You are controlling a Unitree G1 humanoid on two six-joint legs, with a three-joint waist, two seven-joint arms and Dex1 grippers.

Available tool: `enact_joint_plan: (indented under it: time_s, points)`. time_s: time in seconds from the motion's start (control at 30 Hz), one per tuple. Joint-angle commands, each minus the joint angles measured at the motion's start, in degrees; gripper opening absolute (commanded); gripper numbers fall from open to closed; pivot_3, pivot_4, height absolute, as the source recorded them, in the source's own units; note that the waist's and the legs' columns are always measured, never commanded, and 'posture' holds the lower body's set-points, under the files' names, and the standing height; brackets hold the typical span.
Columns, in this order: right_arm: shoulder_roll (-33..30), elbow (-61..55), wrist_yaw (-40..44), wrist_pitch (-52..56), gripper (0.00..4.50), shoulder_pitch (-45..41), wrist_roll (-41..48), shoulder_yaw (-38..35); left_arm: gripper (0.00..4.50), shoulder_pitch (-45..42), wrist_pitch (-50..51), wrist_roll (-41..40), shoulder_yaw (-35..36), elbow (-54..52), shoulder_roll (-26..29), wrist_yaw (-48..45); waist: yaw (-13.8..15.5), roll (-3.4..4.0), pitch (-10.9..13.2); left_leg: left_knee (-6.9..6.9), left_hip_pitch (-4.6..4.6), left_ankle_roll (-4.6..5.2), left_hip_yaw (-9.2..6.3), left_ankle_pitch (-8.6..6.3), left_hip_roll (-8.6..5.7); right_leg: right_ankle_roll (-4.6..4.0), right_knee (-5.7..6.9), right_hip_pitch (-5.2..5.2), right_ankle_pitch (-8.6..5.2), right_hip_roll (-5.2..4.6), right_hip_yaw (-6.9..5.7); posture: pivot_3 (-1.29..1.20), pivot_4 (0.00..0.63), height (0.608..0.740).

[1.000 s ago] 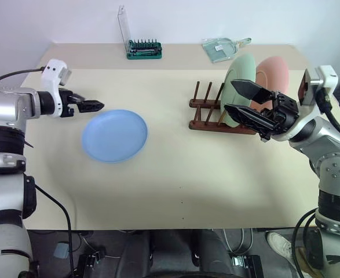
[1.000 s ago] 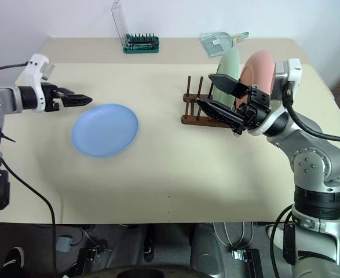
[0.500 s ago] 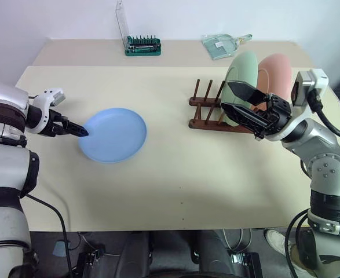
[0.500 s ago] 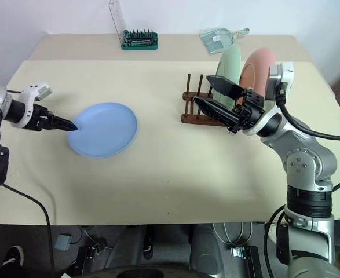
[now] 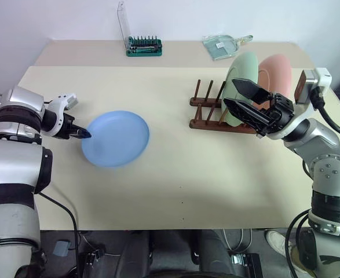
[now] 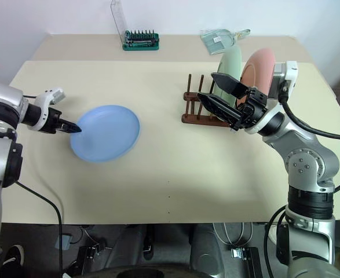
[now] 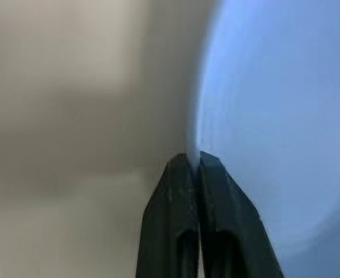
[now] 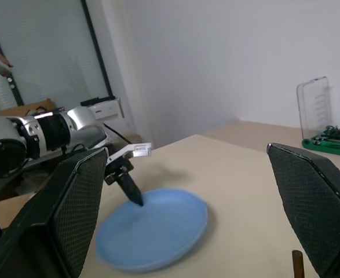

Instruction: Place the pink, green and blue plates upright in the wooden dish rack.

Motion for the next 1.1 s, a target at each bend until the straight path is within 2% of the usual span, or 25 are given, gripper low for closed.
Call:
enact_joint_plan:
  time_s: [0.03, 0.2, 0.27, 0.33, 0.47, 0.57, 0.63, 0.67, 0.77, 0.83, 0.97, 1.1]
  points:
    - [-0.71, -2.59, -0.07, -0.26, 4.5, -0.14, 1.13, -1.53, 0.03, -1.61, -0.2, -5.59, 9.31, -0.46, 0.47, 8.96, -0.03, 0.0, 0.0, 0.0, 0.0, 0.0, -0.01, 0.0, 0.01, 0.0, 0.0, 0.0, 0.0, 0.0, 0.0, 0.0, 0.15, 0.724]
    - [-1.2, -3.53, 0.41, -0.34, 4.5, -0.38, 0.73, -1.17, 0.03, -1.54, 1.29, -11.93, 19.32, -2.41, 0.01, 16.05, -0.02, 0.0, 0.0, 0.01, -0.01, 0.0, -0.01, 0.0, 0.0, 0.01, 0.02, -0.01, 0.01, 0.0, 0.0, 0.0, 0.15, 0.724]
    - [-1.37, -4.01, 0.64, -0.3, 4.5, -0.84, 0.79, -0.97, 0.03, -1.5, 2.09, -16.48, 25.26, -3.53, -0.28, 18.73, 0.06, 0.0, 0.0, 0.01, -0.02, -0.02, -0.01, 0.01, 0.0, 0.01, 0.02, -0.01, 0.01, 0.0, -0.01, 0.0, 0.15, 0.724]
    - [-1.2, -4.59, 0.09, -0.78, 4.5, -2.39, -0.01, -0.13, 0.03, -0.58, 0.52, -23.53, 34.6, -5.51, -0.73, 23.18, 0.03, 0.0, 0.0, 0.03, -0.02, -0.04, -0.01, 0.02, 0.0, 0.02, 0.03, -0.01, 0.01, -0.01, -0.01, 0.0, 0.15, 0.724]
    - [-4.17, -3.64, 3.82, -13.09, 4.5, -4.15, -18.22, 8.94, 0.03, 2.71, -4.22, -32.76, 47.46, -15.19, -4.68, 33.41, -0.1, -0.02, -0.01, 0.06, -0.01, -0.15, -0.02, 0.08, -0.01, 0.02, 0.09, -0.04, 0.02, -0.05, 0.0, 0.0, 0.15, 0.724]
    - [-2.82, -1.71, 4.25, -27.57, 4.5, -7.91, -31.54, 15.38, 0.03, 6.25, -9.15, -36.5, 51.64, -29.39, -11.2, 41.63, -0.25, -0.03, -0.01, 0.04, 0.01, -0.43, -0.01, 0.25, -0.01, 0.03, 0.1, -0.05, 0.03, -0.05, 0.02, 0.0, 0.15, 0.724]
    - [-0.76, -0.5, 2.29, -33.74, 4.5, -10.04, -36.78, 17.31, 0.03, 7.97, -9.7, -39.72, 54.38, -36.2, -15.51, 46.73, -0.15, -0.03, -0.02, 0.03, -0.01, -0.69, -0.01, 0.39, -0.02, 0.03, 0.12, -0.08, 0.04, -0.04, 0.02, 0.0, 0.15, 0.724]
    - [-0.09, 0.35, 1.05, -36.61, 4.5, -11.13, -40.32, 18.66, 0.03, 9.53, -11.15, -40.06, 54.12, -40.89, -18.3, 49.07, -0.11, -0.03, -0.02, 0.03, -0.01, -0.73, -0.01, 0.41, -0.01, 0.03, 0.13, -0.08, 0.04, -0.05, 0.02, 0.0, 0.15, 0.724]
    - [-1.33, 5.89, -5.17, -51.05, 4.5, -13.69, -61.58, 26.73, 0.03, 17.0, -17.28, -40.65, 50.46, -62.42, -32.62, 59.28, 0.16, -0.12, -0.08, 0.05, -0.01, -0.77, -0.02, 0.44, -0.06, 0.06, 0.12, -0.03, 0.07, -0.09, 0.03, 0.0, 0.15, 0.724]
    - [-1.79, 9.55, -9.41, -55.08, 4.5, -14.39, -69.12, 28.34, 0.03, 20.16, -18.33, -40.82, 47.85, -71.69, -37.96, 63.78, 0.56, -0.27, -0.12, 0.06, -0.04, -0.77, 0.0, 0.44, -0.08, 0.12, 0.04, 0.04, 0.15, -0.11, 0.05, 0.0, 0.15, 0.724]
    - [-1.81, 15.39, -16.39, -58.83, 4.5, -17.63, -78.21, 29.25, 0.03, 24.27, -17.04, -40.46, 41.94, -82.16, -41.73, 68.49, 0.61, -0.28, -0.1, 0.08, -0.04, -0.82, 0.05, 0.47, -0.1, 0.1, -0.11, 0.03, 0.26, -0.1, 0.08, 0.0, 0.15, 0.724]
    - [-1.7, 19.22, -20.64, -60.74, 4.5, -20.32, -82.99, 29.79, 0.03, 25.77, -16.81, -41.68, 39.8, -84.39, -42.59, 70.51, 0.04, -0.27, -0.11, 0.05, 0.05, -0.91, 0.01, 0.53, -0.07, 0.07, -0.07, 0.04, 0.27, -0.03, 0.08, 0.0, 0.15, 0.724]
